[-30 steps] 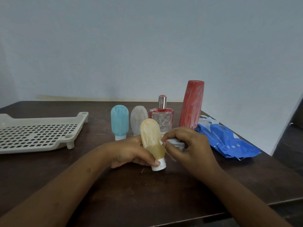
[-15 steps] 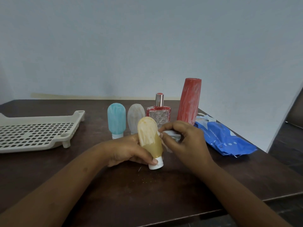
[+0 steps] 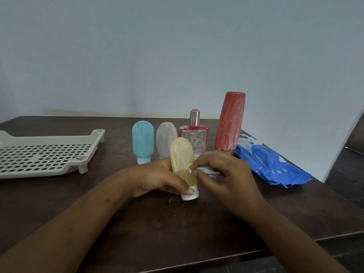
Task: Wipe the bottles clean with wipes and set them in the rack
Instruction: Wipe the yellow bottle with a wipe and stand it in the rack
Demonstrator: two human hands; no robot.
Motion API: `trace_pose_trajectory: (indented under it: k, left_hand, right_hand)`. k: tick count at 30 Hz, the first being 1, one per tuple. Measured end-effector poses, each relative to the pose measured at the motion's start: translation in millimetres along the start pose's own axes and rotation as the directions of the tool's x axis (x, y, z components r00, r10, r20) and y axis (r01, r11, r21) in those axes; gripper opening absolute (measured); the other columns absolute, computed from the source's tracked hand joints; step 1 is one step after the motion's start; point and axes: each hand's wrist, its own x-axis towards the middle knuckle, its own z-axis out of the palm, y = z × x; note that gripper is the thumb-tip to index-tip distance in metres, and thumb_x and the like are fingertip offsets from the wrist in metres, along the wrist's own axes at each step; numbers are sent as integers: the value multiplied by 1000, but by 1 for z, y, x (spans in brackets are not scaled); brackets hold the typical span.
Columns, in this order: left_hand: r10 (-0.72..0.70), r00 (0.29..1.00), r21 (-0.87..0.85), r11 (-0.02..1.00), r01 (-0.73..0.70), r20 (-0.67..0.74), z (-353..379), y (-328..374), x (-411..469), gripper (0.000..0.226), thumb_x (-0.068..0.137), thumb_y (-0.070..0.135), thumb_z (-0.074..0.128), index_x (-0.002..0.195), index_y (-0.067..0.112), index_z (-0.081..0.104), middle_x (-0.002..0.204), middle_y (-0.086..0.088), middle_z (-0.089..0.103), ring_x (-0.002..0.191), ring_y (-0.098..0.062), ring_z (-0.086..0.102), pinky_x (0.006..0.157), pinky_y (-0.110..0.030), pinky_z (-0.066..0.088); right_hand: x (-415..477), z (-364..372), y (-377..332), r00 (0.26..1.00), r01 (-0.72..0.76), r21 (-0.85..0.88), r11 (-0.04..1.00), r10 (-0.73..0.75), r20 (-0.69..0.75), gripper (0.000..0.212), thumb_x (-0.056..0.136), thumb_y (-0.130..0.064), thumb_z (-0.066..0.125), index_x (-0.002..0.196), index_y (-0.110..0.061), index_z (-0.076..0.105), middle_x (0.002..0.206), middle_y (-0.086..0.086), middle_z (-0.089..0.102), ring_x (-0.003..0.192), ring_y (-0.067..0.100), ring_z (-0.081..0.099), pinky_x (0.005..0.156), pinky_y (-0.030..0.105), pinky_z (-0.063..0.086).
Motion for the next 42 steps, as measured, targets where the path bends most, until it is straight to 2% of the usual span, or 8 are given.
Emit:
trace_pose_trajectory:
  k: [5, 10, 14, 19, 24, 34, 38, 42]
  left_hand:
    - [1, 1000, -1, 1000, -1, 1, 0, 0, 1, 43, 78, -6, 68, 109, 22, 56, 99, 1, 70, 93, -9, 68, 80, -21, 55]
    - [26, 1000, 44, 999, -26, -2, 2, 0, 1, 39, 79, -2, 70, 107, 23, 56, 97, 2, 69, 92, -9, 67, 79, -20, 55]
    - [45, 999, 75, 996, -45, -2, 3, -2, 2, 40, 79, 2, 70, 108, 25, 54, 97, 3, 68, 88, -5, 67, 73, -17, 52]
    - [84, 996, 131, 988, -84, 5, 2, -3, 1, 35, 80, 5, 71, 108, 21, 58, 100, -1, 69, 97, -12, 66, 85, -23, 53]
    - [77, 997, 119, 990, -77, 6, 3, -4, 2, 32, 81, 4, 70, 108, 18, 59, 97, 0, 68, 91, -7, 66, 76, -18, 52]
    - [138, 990, 230, 965, -126, -36, 3, -6, 5, 29, 80, 11, 74, 107, 14, 63, 101, -10, 70, 97, -19, 67, 88, -32, 51]
    - [217, 974, 296, 937, -188, -68, 6, -6, 1, 35, 67, 26, 76, 99, 17, 66, 97, -9, 71, 95, -23, 67, 90, -44, 51]
    - [218, 974, 332, 925, -184, -67, 7, -6, 3, 27, 77, 17, 76, 102, 13, 66, 96, -10, 71, 92, -22, 67, 88, -43, 51]
  right_hand:
    - [8, 5, 3, 996, -65, -14, 998, 64, -70, 17, 78, -5, 68, 88, -19, 72, 87, -12, 67, 85, 0, 61, 71, 10, 46]
    - [-1, 1, 1, 998, 57, -75, 996, -57, 4, 13, 80, -11, 66, 89, -19, 72, 90, -11, 67, 88, -2, 60, 74, 11, 46]
    - [6, 3, 2, 996, -44, -63, 997, 39, -75, 19, 78, -4, 69, 88, -19, 73, 88, -16, 64, 88, -3, 60, 73, 7, 45]
    - [1, 3, -3, 997, 72, -98, 993, -72, 11, 13, 82, -16, 62, 90, -18, 72, 93, -10, 67, 90, -1, 60, 77, 11, 47]
    - [6, 3, 1, 998, 22, -120, 993, -28, -51, 14, 79, -10, 66, 89, -18, 73, 91, -9, 68, 90, 0, 60, 76, 9, 46]
    - [7, 3, -4, 997, 81, -202, 976, -79, 18, 24, 84, -24, 52, 93, -15, 71, 93, -4, 67, 92, 3, 56, 81, 14, 44]
    - [1, 5, -12, 984, 169, -233, 958, -153, 87, 18, 86, -22, 52, 102, -18, 60, 95, -3, 64, 88, 7, 55, 75, 22, 44]
    - [-4, 1, -16, 997, 77, -147, 986, -74, 25, 24, 86, -28, 59, 101, -31, 41, 93, -8, 61, 80, 8, 59, 66, 27, 49]
